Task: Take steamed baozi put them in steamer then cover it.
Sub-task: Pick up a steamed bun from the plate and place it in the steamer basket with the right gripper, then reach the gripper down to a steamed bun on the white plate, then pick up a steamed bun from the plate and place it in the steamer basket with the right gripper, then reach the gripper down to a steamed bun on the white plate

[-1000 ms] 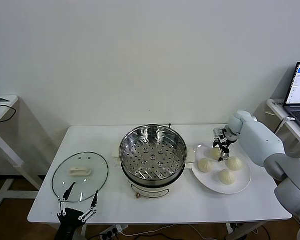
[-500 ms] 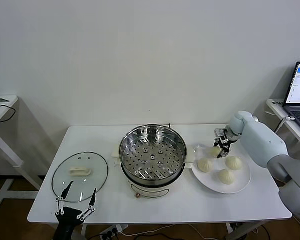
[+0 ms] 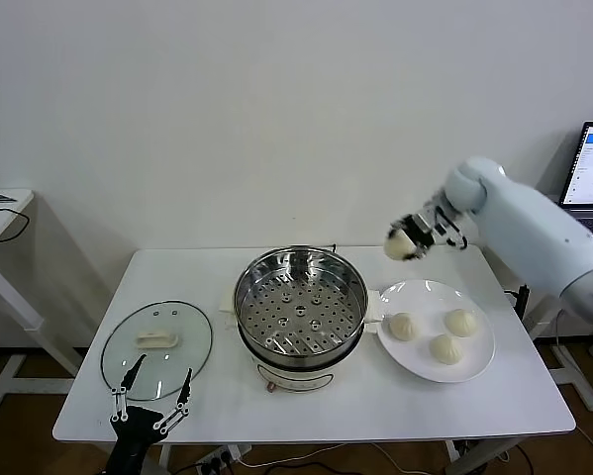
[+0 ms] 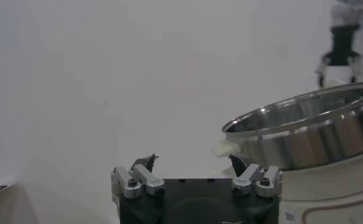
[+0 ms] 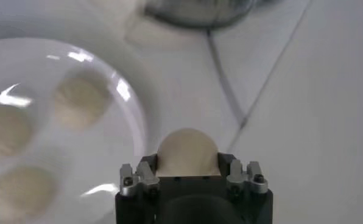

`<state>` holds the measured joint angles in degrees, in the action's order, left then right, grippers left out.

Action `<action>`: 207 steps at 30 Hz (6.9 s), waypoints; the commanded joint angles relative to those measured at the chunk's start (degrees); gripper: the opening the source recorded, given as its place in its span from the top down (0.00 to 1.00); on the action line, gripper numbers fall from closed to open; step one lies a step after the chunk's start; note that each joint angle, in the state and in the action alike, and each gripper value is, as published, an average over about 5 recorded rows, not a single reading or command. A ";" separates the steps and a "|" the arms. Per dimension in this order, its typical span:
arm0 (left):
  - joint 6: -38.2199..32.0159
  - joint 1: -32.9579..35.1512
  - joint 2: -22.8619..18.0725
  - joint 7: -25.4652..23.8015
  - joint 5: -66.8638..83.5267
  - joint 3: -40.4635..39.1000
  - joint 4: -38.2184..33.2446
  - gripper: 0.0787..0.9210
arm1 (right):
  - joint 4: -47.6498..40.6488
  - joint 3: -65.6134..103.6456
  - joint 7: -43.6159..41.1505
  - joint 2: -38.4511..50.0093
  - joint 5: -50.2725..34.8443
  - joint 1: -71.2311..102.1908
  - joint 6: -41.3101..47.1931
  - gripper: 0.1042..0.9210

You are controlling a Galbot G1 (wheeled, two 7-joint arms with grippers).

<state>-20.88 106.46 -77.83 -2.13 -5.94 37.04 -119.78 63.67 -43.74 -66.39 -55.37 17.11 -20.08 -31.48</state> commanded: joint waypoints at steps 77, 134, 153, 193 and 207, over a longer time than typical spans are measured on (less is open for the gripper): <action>-0.44 0.27 -0.47 2.41 -1.08 -0.49 -0.34 0.12 | 0.48 -29.94 4.85 14.96 -33.70 -1.59 35.92 0.12; -0.52 -0.94 -0.98 2.78 -0.79 0.31 -0.30 0.12 | 9.04 -34.02 -4.80 3.70 -39.94 -27.37 36.85 0.35; -0.21 -2.40 -1.33 3.10 0.21 0.19 -0.67 0.12 | 21.05 -44.55 11.72 -16.89 -55.14 -26.77 49.81 0.35; -0.96 -2.63 -1.45 3.50 0.89 1.17 0.30 0.12 | 16.98 -42.52 19.92 -19.97 -51.73 -16.69 54.38 0.14; -0.63 -2.95 -0.77 3.87 0.76 -0.07 0.23 0.12 | 20.52 -21.45 -1.14 15.57 -34.32 -16.51 41.44 0.12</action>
<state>-21.55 103.52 -78.64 1.66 -5.12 37.22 -119.65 83.24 -75.83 -57.12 -56.87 -25.61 -38.32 16.32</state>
